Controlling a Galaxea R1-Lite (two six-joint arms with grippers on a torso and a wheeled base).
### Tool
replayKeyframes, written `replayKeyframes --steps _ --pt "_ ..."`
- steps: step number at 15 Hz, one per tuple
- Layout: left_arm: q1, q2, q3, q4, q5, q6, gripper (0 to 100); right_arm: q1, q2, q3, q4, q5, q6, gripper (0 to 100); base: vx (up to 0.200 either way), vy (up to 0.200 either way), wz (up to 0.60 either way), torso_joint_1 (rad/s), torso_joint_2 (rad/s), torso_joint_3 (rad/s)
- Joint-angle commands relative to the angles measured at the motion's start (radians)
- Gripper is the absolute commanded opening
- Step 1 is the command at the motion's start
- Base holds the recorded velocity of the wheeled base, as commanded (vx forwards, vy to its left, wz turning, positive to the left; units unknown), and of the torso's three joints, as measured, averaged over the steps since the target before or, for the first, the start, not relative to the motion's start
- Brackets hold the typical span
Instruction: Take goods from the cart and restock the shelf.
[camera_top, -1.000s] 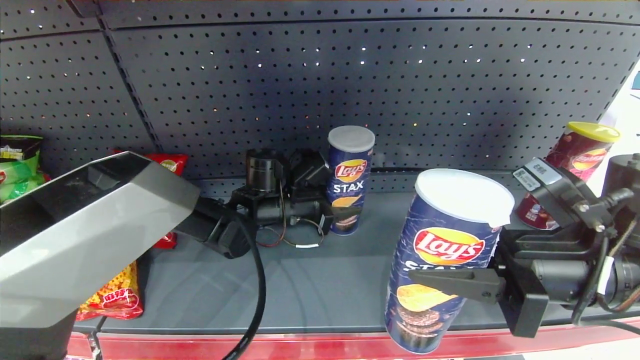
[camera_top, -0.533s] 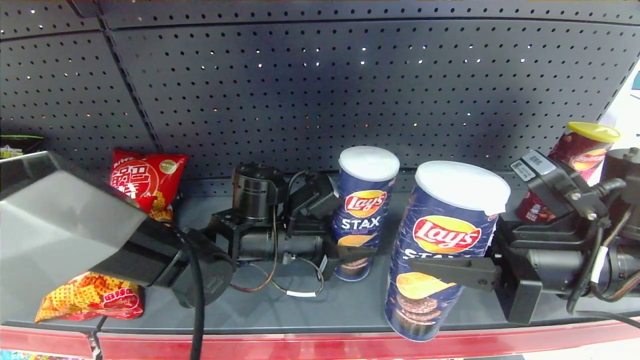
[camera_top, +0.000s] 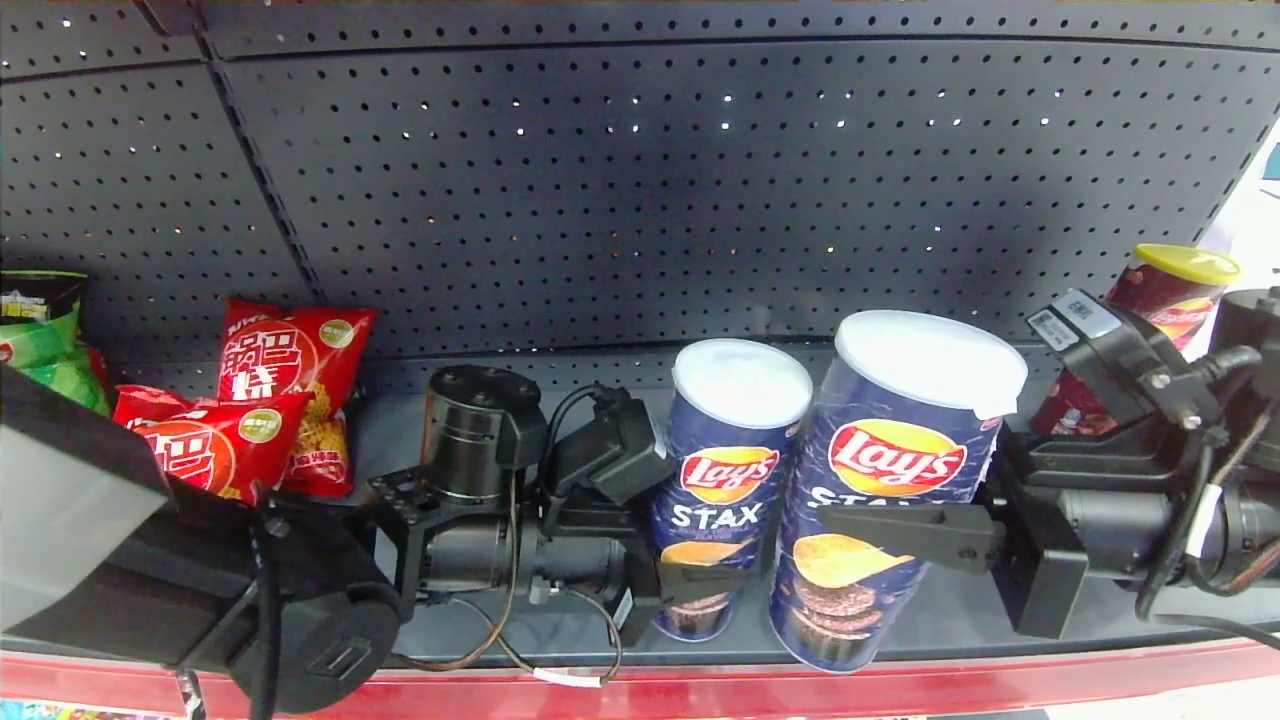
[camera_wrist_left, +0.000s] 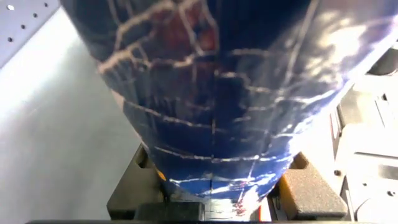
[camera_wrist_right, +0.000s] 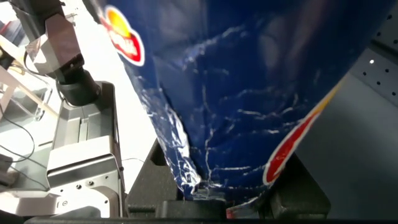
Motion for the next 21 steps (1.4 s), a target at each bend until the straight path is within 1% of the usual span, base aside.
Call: replayKeyframes --steps 1,5,7,8,11,16,18,21 --pt "-0.008 0.01 0.001 -0.001 0.005 0.0 0 0.0 -0.004 -0.003 0.0 0.0 0.0 0 0.0 0.0 0.0 0.0 0.0 0.0" --pt "-0.006 0.029 -0.013 -0.001 0.014 0.0 0 0.0 -0.014 0.006 0.001 0.0 0.002 0 0.0 0.0 0.0 0.0 0.0 0.0" --pt "-0.006 0.056 -0.069 -0.001 0.023 -0.006 0 0.0 -0.013 0.006 0.001 0.0 0.002 0 0.0 0.0 0.0 0.0 0.0 0.0" --pt "-0.006 0.07 -0.083 -0.001 0.025 -0.012 0 0.0 -0.013 0.006 0.001 0.002 0.002 0 0.0 0.0 0.0 0.0 0.0 0.0" --pt "-0.008 0.092 -0.1 -0.001 0.025 -0.012 0 -0.001 -0.016 0.008 0.001 0.002 0.012 0 0.0 0.0 0.0 0.0 0.0 0.0" --pt "-0.019 0.087 -0.077 -0.001 0.025 -0.014 0 -0.006 -0.01 0.006 0.001 0.003 0.014 0 0.0 0.0 0.0 0.0 0.0 0.0" --pt "-0.016 0.072 -0.017 -0.002 0.025 -0.014 0 -0.007 -0.01 0.006 0.001 0.003 0.014 0 0.0 0.0 0.0 0.0 0.0 0.0" --pt "-0.016 0.069 0.021 -0.032 0.025 -0.023 0 -0.007 -0.01 0.008 0.0 0.003 0.014 0 0.0 0.0 0.0 0.0 0.0 0.0"
